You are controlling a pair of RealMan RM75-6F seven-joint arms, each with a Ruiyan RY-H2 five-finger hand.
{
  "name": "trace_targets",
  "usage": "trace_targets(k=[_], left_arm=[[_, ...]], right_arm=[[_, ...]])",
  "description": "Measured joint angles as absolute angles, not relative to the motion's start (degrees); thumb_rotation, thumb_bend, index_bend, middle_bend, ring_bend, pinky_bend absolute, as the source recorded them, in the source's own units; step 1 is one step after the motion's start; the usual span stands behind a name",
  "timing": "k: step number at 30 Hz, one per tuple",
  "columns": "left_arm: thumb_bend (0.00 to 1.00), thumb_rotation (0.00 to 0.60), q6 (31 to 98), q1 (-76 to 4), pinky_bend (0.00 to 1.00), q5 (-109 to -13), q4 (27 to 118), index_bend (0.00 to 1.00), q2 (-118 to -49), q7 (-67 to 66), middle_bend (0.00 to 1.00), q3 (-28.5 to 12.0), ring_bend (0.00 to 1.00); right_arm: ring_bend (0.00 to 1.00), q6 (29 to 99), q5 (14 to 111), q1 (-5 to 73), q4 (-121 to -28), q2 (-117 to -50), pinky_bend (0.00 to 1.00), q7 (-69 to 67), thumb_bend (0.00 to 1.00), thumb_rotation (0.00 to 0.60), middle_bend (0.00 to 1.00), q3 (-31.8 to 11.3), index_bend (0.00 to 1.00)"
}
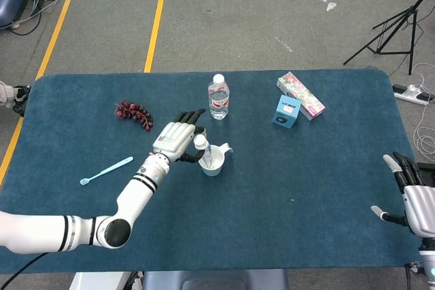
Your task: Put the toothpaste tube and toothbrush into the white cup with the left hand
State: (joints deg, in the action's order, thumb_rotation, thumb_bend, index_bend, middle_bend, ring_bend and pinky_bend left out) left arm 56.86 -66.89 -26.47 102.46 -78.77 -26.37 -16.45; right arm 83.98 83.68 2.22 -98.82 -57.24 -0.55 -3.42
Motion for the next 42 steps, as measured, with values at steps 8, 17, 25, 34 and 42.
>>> trace_targets(k=[8,17,25,34,42], left_arm=[[0.39,0.600,56.00,-67.72,0.00,-25.55,100.05,0.56,-81.06,-26.45,0.00,-16.32,0.00],[0.39,0.600,54.90,-67.61,0.00,-25.74,98.39,0.50,-82.67,-25.92,0.00,-15.55,0.00],[0.39,0.600,54.01,-67.90,0.00,-25.23,96.82,0.38,-83.88,-26.43,0.00,-14.82,0.00],[0.39,0.600,53.55,-68.00,0.00,-24.77,96.30,0.31,-84.47,-26.78,0.00,-14.31,0.00],[0.39,0.600,53.59,-67.60,0.00,-24.67,96.34,0.27,-84.08,-26.66,0.00,-14.15,0.00]], right_arm=[[0.00,83.97,83.81,2.19,-98.95,-57.06,0.42,-0.84,0.00,0.600,0.06,-3.35,0.09],[0.00,84.17,83.86,2.05,-99.06,-56.82,0.42,-1.17,0.00,0.600,0.06,-3.34,0.09],[0.00,84.03,83.93,2.08,-99.17,-56.78,0.42,-1.07,0.00,0.600,0.06,-3.25,0.09],[0.00,83.91,83.90,2.12,-99.24,-56.71,0.42,-1.09,0.00,0.600,0.06,-3.22,0.09],[0.00,83.67,83.74,2.21,-99.22,-56.69,0.42,-1.11,0.00,0.600,0.06,-3.23,0.09]])
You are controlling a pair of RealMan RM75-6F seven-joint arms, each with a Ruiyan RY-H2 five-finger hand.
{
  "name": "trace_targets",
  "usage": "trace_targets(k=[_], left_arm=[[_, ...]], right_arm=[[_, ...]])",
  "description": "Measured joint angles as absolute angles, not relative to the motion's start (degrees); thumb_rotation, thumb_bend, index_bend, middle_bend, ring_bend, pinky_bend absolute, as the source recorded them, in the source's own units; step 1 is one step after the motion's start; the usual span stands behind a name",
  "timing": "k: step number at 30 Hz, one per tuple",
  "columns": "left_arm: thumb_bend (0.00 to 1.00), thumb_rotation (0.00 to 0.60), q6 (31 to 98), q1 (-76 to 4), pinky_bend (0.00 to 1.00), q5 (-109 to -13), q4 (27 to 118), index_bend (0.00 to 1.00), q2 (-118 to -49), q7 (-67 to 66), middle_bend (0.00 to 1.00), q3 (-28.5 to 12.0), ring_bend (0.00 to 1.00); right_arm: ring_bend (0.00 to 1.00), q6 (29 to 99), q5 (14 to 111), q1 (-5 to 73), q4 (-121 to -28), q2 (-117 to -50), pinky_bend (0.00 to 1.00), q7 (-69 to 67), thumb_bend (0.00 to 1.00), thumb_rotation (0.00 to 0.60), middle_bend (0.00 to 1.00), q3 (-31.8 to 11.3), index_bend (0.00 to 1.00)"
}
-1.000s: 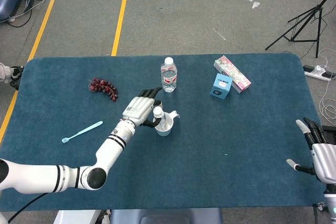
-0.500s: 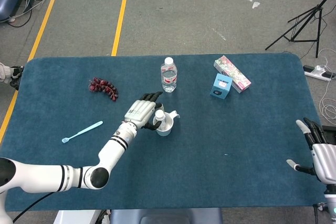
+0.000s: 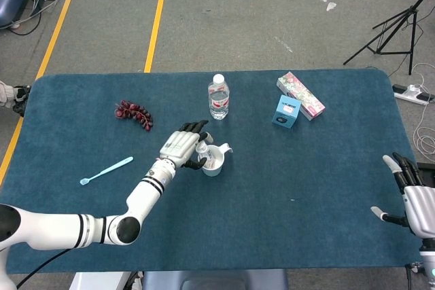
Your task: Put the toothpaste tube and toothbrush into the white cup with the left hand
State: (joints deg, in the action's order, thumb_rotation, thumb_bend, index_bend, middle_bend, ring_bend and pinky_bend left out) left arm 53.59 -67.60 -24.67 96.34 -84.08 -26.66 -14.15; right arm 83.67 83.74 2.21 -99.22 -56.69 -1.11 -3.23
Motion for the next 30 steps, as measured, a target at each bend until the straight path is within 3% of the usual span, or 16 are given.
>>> trace_targets(k=[8,11,15,30], left_arm=[[0.39,0.600,54.06,-67.24,0.00,-25.28,98.17,0.20,-82.88,-26.74,0.00,-14.20,0.00],[0.37,0.600,54.69,-66.96,0.00,-25.50,100.08,0.13,-81.54,-27.08,0.00,-14.14,0.00],[0.28,0.600,55.98,-66.52,0.00,-25.10,104.00,0.01,-78.60,-28.30,0.00,-13.71,0.00],[0.25,0.600,62.69,-58.31,0.00,-23.66,120.71,0.02,-61.00,-30.48,0.00,-6.97,0.00]], right_arm=[[0.00,83.48,83.62,2.30,-99.23,-56.72,0.42,-1.06,0.00,0.600,0.06,-3.24,0.09],[0.00,83.54,83.61,2.28,-99.23,-56.66,0.42,-1.22,0.00,0.600,0.06,-3.28,0.09],[0.00,83.77,83.85,2.17,-99.30,-56.57,0.42,-1.31,0.00,0.600,0.06,-3.21,0.09],[0.00,82.91,83.47,2.57,-99.36,-57.40,0.42,0.69,0.00,0.600,0.06,-3.05,0.09]])
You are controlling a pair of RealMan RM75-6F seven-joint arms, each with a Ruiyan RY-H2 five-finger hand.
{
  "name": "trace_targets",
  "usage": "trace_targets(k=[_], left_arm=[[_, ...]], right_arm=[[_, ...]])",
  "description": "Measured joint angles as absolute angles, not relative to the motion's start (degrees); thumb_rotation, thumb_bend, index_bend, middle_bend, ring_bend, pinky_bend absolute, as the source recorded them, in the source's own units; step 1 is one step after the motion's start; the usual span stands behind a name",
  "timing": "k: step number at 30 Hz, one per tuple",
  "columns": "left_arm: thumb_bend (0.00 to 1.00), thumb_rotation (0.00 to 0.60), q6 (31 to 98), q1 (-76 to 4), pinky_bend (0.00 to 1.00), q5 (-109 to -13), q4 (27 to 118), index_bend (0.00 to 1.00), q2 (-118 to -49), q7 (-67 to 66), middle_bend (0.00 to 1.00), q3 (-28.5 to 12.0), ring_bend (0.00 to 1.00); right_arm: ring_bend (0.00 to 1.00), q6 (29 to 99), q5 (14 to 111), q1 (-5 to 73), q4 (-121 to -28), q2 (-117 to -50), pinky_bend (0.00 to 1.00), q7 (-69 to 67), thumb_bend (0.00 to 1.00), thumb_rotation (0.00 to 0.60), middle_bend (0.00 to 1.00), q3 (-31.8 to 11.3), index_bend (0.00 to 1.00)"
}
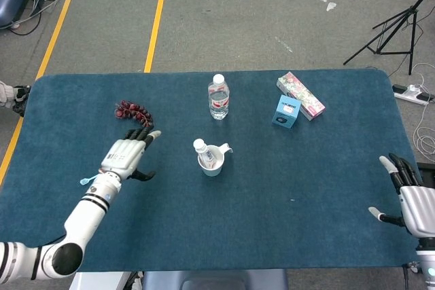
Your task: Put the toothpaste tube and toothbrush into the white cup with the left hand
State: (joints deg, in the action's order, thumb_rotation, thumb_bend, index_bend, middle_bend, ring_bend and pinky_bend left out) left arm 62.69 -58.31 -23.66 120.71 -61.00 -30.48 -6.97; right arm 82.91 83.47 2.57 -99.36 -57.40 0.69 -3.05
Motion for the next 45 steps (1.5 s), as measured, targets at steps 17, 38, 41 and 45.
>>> trace_targets(k=[17,38,41,45], left_arm=[[0.25,0.600,61.00,-50.26,0.00,-25.39,108.37,0.32,-66.45,-23.71,0.00,-3.26,0.00],[0.18,0.600,59.33,-45.40,0.00,-22.85,88.58,0.42,-80.28,-22.81,0.00,-4.45,0.00],[0.18,0.600,59.81,-45.03,0.00,-23.16,86.51,0.44,-81.82,-23.32,0.00,-4.95,0.00],[0.18,0.600,60.14,-44.61,0.00,-23.00,84.36,0.44,-83.60,-24.28,0.00,-6.01,0.00]], right_arm=[[0.00,82.26,82.65,2.89,-99.26,-57.87,0.42,1.56,0.00,0.600,0.06,-3.13,0.09],[0.00,81.70,82.25,3.11,-99.12,-57.72,0.42,1.22,0.00,0.600,0.07,-3.17,0.09],[0.00,81.68,82.21,3.12,-99.07,-57.72,0.42,1.16,0.00,0.600,0.07,-3.17,0.09],[0.00,81.64,82.24,3.15,-99.10,-57.70,0.42,1.18,0.00,0.600,0.07,-3.15,0.09]])
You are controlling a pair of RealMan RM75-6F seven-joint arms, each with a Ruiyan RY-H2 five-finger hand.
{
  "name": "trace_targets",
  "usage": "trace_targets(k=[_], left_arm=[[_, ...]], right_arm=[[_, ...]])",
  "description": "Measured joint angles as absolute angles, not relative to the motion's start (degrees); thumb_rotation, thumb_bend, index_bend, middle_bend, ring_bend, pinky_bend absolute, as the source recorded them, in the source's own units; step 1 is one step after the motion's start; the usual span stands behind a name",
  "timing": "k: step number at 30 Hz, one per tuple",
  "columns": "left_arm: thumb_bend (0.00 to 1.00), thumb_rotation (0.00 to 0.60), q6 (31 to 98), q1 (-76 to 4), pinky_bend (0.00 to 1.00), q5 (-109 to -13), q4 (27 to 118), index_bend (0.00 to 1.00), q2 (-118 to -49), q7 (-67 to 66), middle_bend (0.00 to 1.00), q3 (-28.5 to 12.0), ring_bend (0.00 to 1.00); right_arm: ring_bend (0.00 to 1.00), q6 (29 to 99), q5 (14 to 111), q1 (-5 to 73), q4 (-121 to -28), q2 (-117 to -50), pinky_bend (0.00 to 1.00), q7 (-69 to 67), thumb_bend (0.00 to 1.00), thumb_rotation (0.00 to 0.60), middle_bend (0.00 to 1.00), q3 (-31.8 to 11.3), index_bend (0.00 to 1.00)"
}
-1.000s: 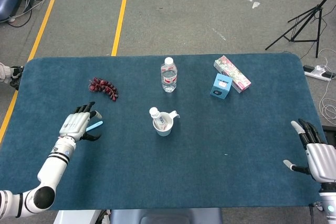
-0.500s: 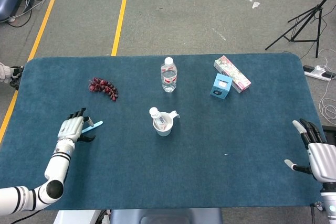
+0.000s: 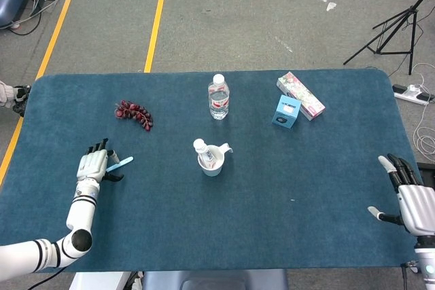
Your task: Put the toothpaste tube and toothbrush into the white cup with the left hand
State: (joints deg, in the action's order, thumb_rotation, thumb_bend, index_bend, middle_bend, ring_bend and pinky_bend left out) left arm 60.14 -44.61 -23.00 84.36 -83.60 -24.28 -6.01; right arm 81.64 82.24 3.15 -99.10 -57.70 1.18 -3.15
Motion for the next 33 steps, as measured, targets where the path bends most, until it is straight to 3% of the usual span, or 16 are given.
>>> trace_targets(k=[33], left_arm=[[0.18,0.600,57.90,-42.68,0.00,-20.32,75.34,0.46,-89.83,-30.34,0.00,-11.57,0.00]], right_arm=[[0.00,81.90,82.28,3.07,-99.24,-57.59,0.42,1.08,0.00,0.600,0.07,-3.14,0.09]])
